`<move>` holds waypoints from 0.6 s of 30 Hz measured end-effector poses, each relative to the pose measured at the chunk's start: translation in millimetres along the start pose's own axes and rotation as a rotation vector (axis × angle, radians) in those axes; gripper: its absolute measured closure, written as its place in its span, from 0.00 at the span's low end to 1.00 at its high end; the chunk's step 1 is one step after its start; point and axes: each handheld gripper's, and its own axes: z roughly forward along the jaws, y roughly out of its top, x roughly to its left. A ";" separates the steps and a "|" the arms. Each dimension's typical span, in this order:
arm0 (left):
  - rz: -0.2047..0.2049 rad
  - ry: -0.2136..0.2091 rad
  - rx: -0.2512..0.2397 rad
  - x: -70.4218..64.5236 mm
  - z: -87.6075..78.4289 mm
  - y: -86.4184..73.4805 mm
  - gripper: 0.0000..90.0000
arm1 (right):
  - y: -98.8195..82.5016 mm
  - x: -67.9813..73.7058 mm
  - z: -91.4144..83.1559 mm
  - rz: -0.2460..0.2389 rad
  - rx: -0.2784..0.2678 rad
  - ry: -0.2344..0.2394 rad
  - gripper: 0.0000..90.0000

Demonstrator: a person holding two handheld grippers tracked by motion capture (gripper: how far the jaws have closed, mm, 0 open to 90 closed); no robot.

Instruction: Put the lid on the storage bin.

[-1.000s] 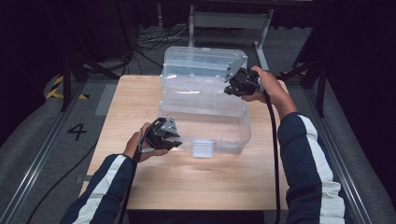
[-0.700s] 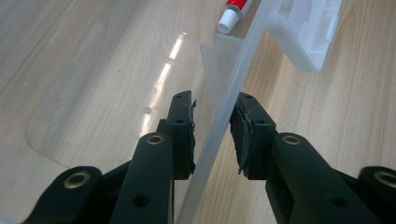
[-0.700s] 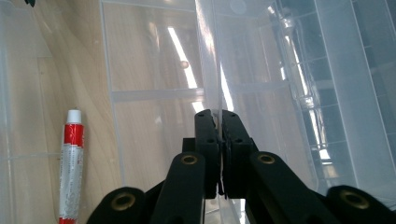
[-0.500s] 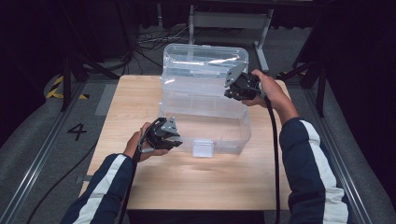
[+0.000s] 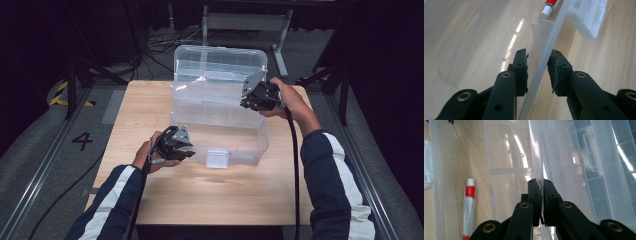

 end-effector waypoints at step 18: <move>0.000 0.004 -0.002 -0.4 0.0 -0.2 0.77 | -4.1 14.8 -3.8 -0.001 -0.020 -0.007 0.95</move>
